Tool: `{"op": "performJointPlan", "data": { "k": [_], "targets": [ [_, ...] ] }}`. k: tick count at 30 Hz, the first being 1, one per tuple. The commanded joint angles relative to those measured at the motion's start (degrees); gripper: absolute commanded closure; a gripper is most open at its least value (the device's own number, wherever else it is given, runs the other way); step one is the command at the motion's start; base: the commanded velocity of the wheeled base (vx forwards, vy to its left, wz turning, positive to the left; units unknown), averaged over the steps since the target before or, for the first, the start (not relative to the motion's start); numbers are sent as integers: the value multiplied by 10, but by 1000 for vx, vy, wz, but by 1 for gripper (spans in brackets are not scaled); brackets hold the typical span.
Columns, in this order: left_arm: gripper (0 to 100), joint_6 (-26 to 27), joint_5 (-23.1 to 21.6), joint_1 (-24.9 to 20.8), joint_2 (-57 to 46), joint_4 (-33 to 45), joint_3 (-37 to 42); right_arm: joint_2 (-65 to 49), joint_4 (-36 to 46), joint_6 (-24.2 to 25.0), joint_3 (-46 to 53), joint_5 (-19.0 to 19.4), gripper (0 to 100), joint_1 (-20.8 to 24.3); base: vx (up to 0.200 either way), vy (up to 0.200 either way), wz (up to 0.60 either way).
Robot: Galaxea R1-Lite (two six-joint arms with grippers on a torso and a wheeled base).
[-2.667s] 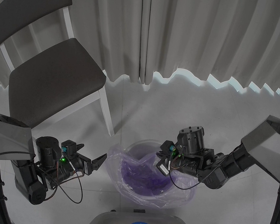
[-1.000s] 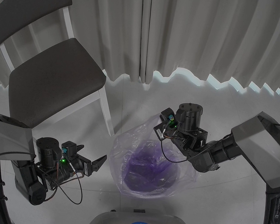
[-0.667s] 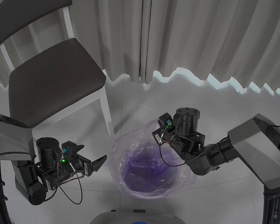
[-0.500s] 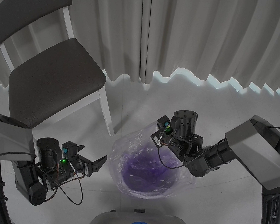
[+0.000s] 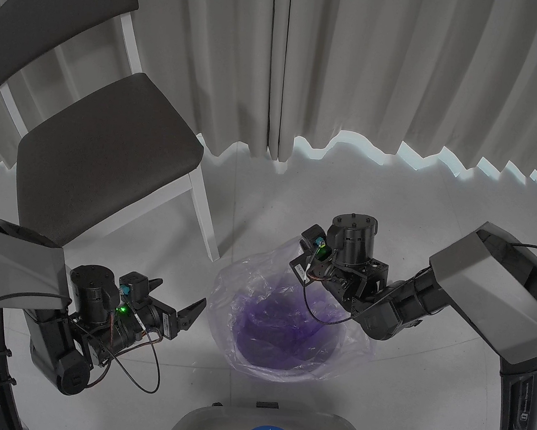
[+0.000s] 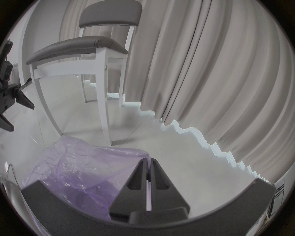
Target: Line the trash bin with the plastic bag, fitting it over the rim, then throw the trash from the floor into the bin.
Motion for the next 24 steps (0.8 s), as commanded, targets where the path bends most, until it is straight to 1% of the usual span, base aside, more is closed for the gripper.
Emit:
{"op": "performJointPlan", "data": {
  "k": [1, 14, 16, 17, 20, 24],
  "targets": [
    [0, 0, 0, 0, 3, 0, 1, -1, -4, 0, -2, 1, 0, 0, 0, 0, 0],
    [0, 0, -1, 0, 3, 0, 1, -9, -15, 4, 10, 1, 0, 1, 0, 0, 0],
    [0, 0, -2, 0, 2, -1, 1, -24, -18, 4, 25, 1, 0, 2, 0, 0, 0],
    [0, 0, -3, 0, -1, -1, 1, -44, -22, 3, 49, 1, 0, 2, 0, 0, 0],
    [0, -1, -5, 0, -4, -2, 0, -65, -23, 3, 67, 0, 0, 3, 0, 0, 0],
    [0, -4, -2, -16, 6, -7, -7, -117, -17, 2, 112, -1, 0, 0, 0, 0, 0]
  ]
}}
